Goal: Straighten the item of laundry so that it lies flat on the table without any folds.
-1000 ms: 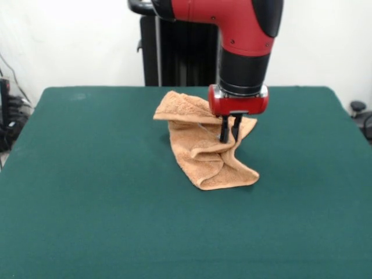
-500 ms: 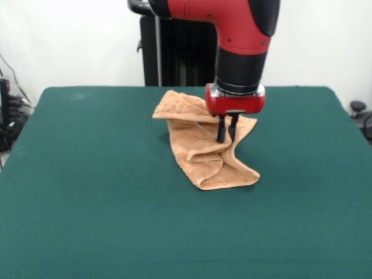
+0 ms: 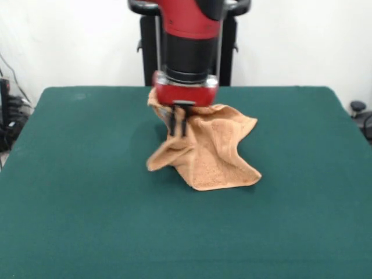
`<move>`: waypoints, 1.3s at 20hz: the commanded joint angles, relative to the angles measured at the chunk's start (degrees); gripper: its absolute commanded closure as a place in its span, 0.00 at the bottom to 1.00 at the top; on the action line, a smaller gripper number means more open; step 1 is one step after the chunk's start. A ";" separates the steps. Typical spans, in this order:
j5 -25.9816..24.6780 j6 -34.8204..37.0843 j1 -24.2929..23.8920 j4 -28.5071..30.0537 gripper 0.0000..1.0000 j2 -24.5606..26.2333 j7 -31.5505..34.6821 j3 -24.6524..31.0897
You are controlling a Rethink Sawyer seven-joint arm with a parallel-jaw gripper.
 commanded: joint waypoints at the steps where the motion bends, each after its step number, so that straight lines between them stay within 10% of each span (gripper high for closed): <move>1: -5.84 8.29 -6.78 -0.44 1.00 0.36 -7.63 6.75; 26: -14.55 6.03 -15.66 -9.02 1.00 8.64 -4.13 11.68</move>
